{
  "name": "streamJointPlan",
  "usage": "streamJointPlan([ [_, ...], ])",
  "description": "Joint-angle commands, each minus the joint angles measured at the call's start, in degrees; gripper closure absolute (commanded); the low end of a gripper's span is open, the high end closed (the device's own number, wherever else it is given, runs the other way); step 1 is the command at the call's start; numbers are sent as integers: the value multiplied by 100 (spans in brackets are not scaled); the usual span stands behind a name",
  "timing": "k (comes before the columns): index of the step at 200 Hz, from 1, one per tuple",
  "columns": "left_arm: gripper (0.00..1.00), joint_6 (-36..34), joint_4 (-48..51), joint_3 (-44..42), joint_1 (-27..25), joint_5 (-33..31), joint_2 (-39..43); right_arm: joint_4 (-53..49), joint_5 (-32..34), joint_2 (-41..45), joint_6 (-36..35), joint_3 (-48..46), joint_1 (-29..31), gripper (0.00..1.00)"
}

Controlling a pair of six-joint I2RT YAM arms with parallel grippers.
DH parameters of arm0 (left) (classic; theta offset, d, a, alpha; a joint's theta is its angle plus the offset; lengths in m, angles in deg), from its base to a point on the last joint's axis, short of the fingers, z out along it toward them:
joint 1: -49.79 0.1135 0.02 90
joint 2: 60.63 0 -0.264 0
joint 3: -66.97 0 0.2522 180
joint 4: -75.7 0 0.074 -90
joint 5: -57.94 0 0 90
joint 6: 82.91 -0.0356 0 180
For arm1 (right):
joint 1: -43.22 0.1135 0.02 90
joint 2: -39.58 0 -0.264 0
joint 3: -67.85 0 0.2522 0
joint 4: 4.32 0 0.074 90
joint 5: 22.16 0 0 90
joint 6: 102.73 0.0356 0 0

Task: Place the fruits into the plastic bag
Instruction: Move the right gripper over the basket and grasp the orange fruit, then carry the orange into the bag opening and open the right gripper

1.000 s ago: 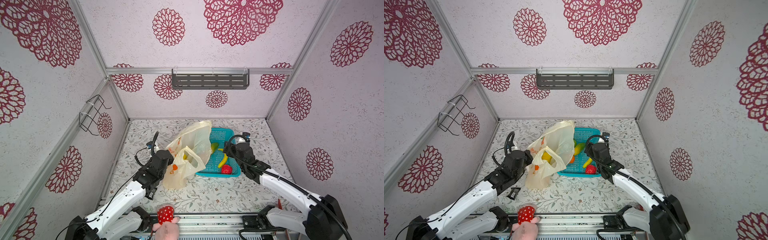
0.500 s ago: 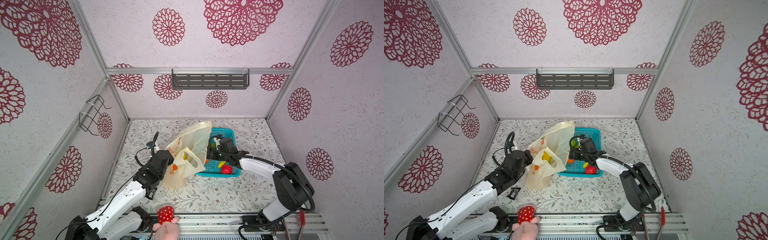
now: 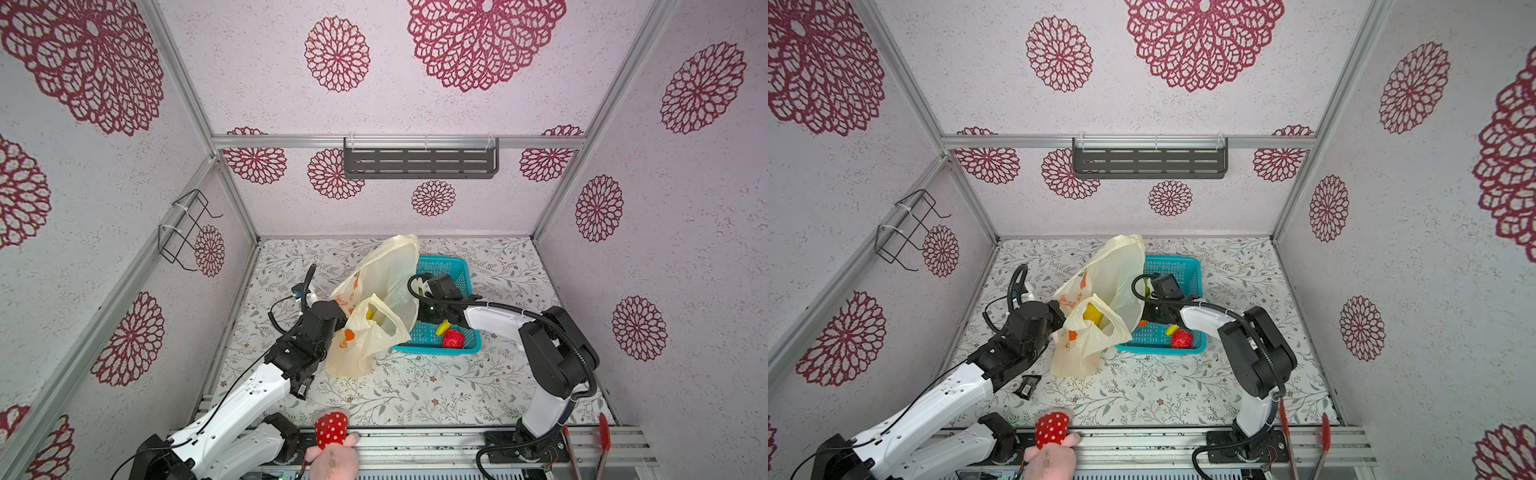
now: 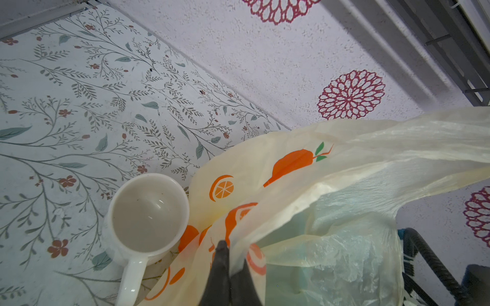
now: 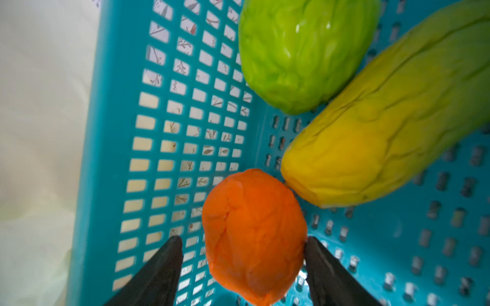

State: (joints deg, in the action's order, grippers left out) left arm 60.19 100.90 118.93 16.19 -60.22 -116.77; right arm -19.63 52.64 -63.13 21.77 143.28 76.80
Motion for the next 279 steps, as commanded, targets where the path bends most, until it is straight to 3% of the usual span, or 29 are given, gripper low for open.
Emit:
streamJointPlan([
  [1,100,-40,11,-91,-42,-162,95,-170,-118,-104,-33,263,17,27],
  [56,100,-37,15,-150,-48,-202,156,-182,-133,-341,63,347,17,36],
  [100,100,7,14,-198,-41,-207,182,-32,-74,-190,172,186,24,65],
  [119,100,16,5,-207,-41,-207,199,72,67,-2,236,63,17,70],
  [157,100,33,9,-216,-49,-207,217,204,558,553,307,-185,16,75],
  [220,100,27,10,-224,-49,-203,235,294,2137,1999,465,-685,3,76],
  [256,100,28,6,-216,-47,-208,234,607,2645,2883,-89,-779,116,76],
  [279,100,29,-2,-214,-44,-223,226,932,2574,3266,-443,-882,282,76],
])
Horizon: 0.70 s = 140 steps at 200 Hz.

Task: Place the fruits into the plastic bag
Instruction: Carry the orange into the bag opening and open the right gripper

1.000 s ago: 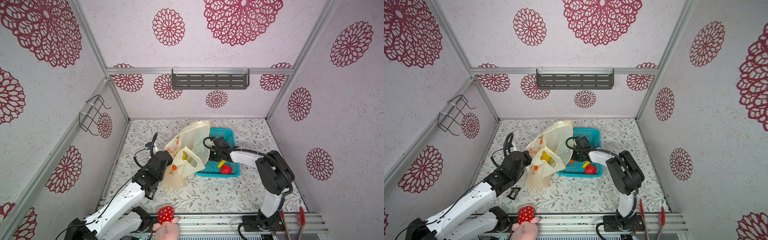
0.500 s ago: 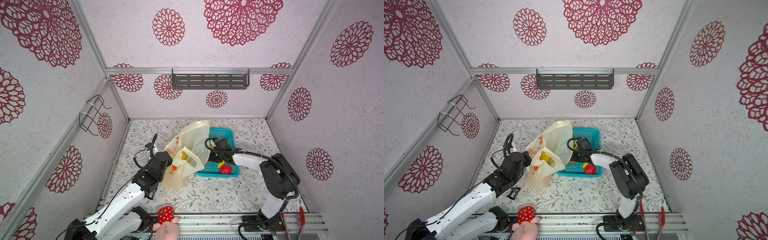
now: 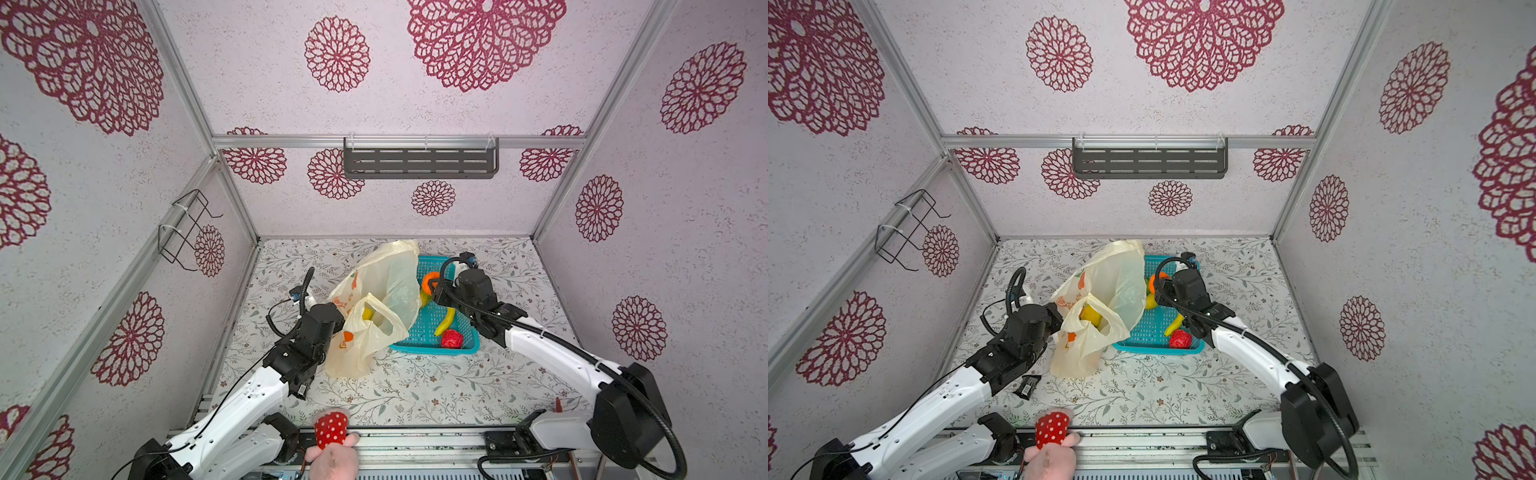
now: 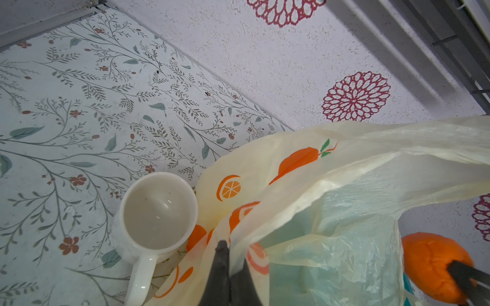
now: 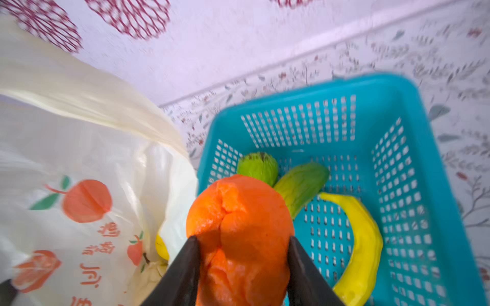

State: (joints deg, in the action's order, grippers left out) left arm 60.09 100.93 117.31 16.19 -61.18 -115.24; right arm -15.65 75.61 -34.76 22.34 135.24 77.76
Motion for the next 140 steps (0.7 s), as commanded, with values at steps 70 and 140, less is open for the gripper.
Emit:
streamJointPlan([
  [70,100,51,-4,7,-50,-106,21,849,-1463,-325,-682,304,787,74],
  [140,100,97,118,34,-46,-107,113,-920,-1950,-2169,-873,1841,994,70],
])
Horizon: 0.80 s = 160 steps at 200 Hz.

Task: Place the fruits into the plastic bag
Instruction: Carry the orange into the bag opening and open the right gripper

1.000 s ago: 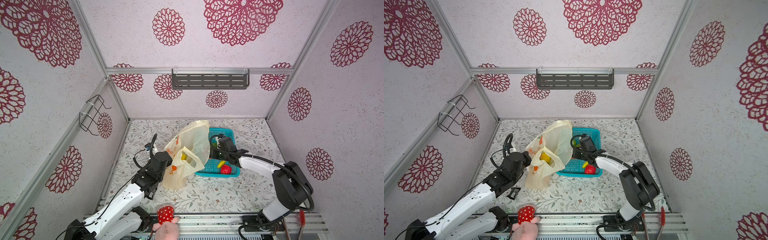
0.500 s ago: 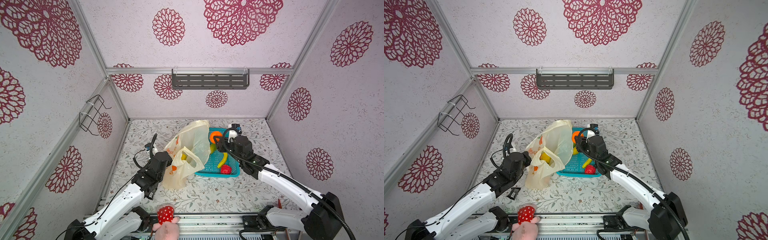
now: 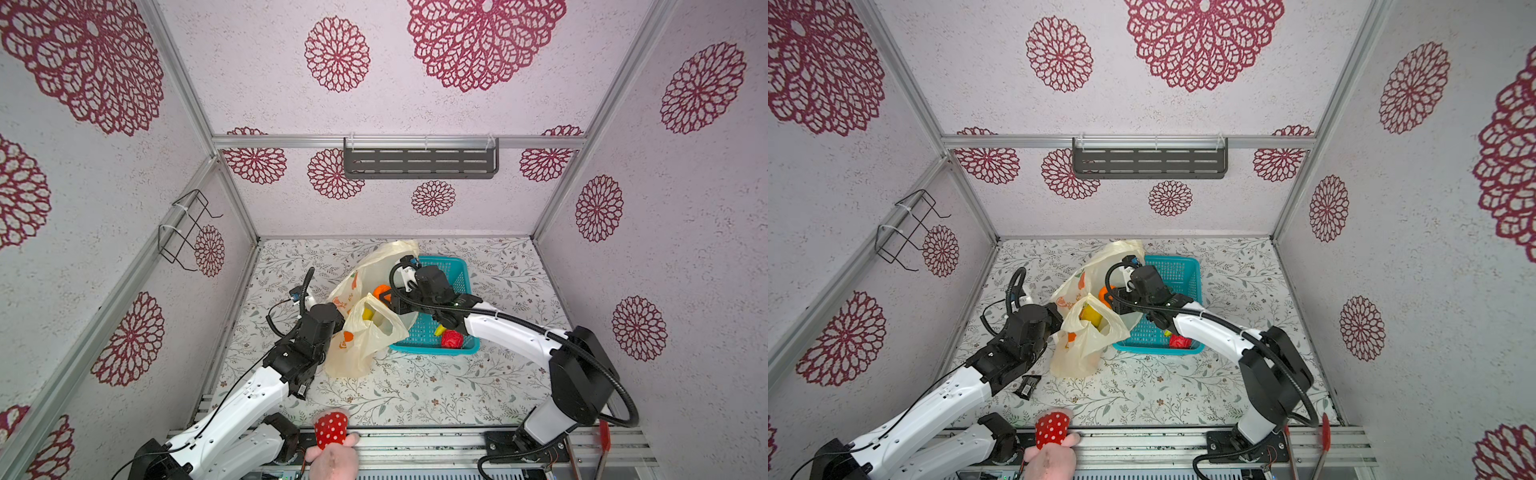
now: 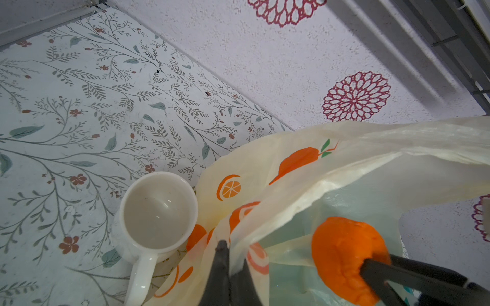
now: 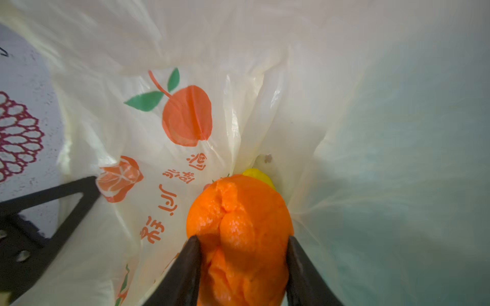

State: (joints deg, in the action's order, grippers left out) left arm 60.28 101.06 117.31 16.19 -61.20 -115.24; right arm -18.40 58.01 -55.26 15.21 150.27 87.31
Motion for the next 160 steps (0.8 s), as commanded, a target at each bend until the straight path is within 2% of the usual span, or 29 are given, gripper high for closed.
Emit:
streamJointPlan([
  [1,100,77,110,34,-43,-107,115,-654,-188,-125,-159,334,43,70],
  [26,100,59,101,25,-46,-135,119,-733,-107,-192,-114,323,46,62],
  [33,100,44,96,25,-43,-150,104,-748,-83,-195,-114,320,38,58],
  [50,100,-3,78,55,-48,-164,48,-794,-33,-193,-113,340,41,40],
  [66,100,-36,79,103,-45,-158,-18,-812,12,-161,-122,356,39,32],
  [123,100,-70,67,139,-42,-141,-100,-675,206,90,-175,369,38,27],
  [160,100,-63,66,122,-45,-147,-84,-214,139,468,-234,135,38,24],
])
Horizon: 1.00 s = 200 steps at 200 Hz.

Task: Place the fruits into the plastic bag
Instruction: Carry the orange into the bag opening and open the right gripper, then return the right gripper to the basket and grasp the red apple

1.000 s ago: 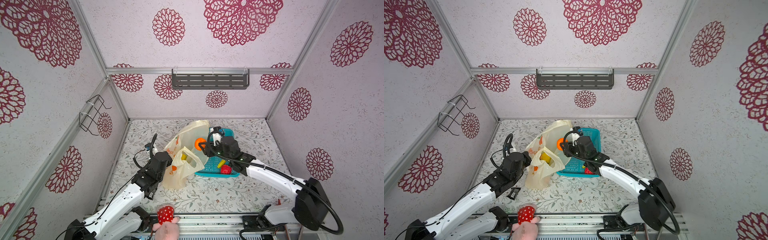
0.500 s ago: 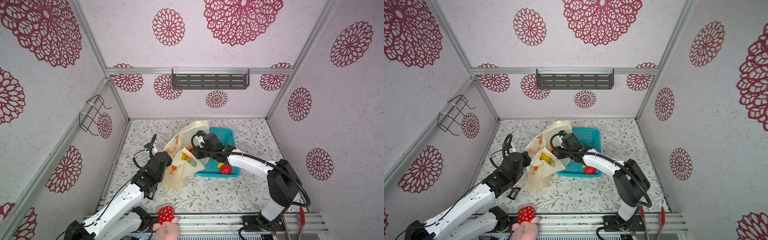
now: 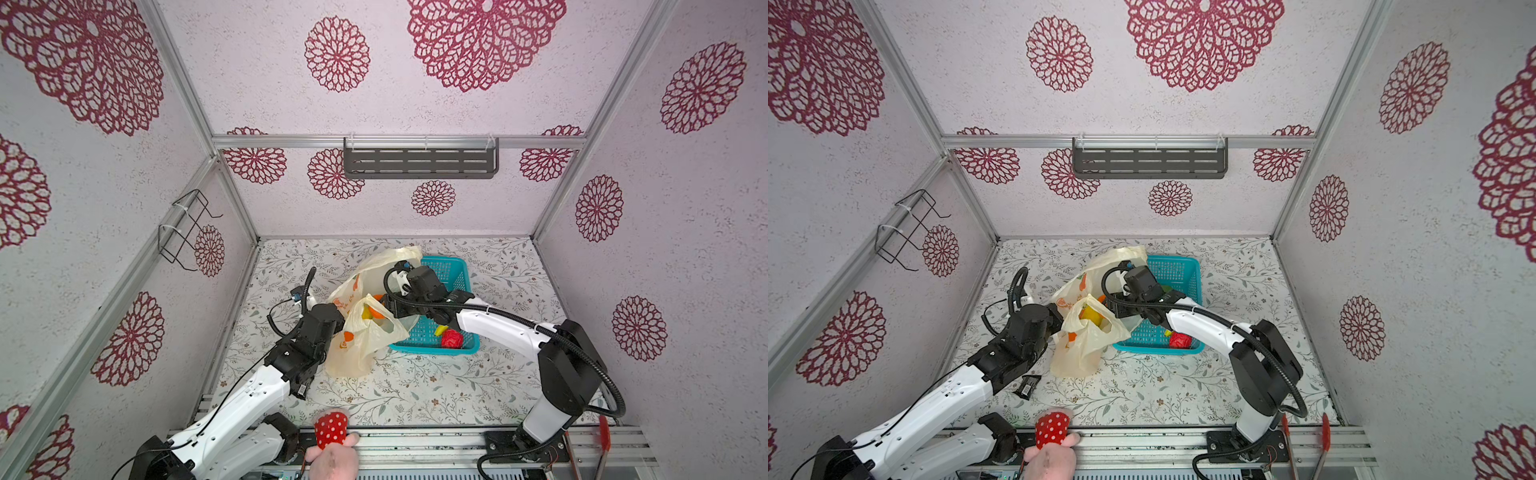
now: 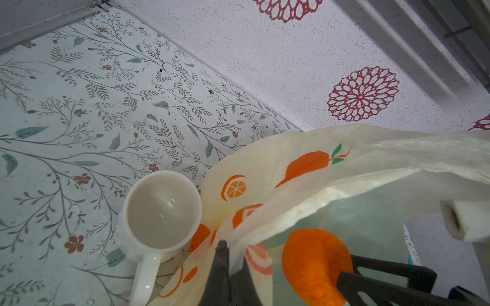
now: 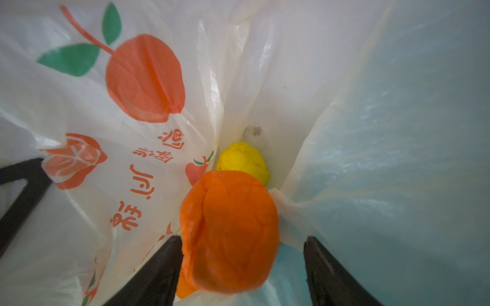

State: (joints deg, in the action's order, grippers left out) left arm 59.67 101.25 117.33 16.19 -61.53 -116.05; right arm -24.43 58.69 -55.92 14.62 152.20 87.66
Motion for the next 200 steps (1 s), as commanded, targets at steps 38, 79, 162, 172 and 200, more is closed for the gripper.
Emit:
streamJointPlan([
  [38,100,7,38,109,-43,-108,-4,699,179,917,-236,-203,3,22],
  [79,100,49,34,68,-46,-98,29,1043,1199,1612,-106,-680,-23,22],
  [162,100,68,-10,-4,-41,-156,58,-62,3511,2869,1136,-1848,-724,22],
  [172,100,68,-19,-4,-42,-140,42,-532,3134,2652,1227,-1725,-911,22],
  [200,100,60,-24,5,-49,-134,31,-1788,2674,1903,957,-1254,-1008,22],
])
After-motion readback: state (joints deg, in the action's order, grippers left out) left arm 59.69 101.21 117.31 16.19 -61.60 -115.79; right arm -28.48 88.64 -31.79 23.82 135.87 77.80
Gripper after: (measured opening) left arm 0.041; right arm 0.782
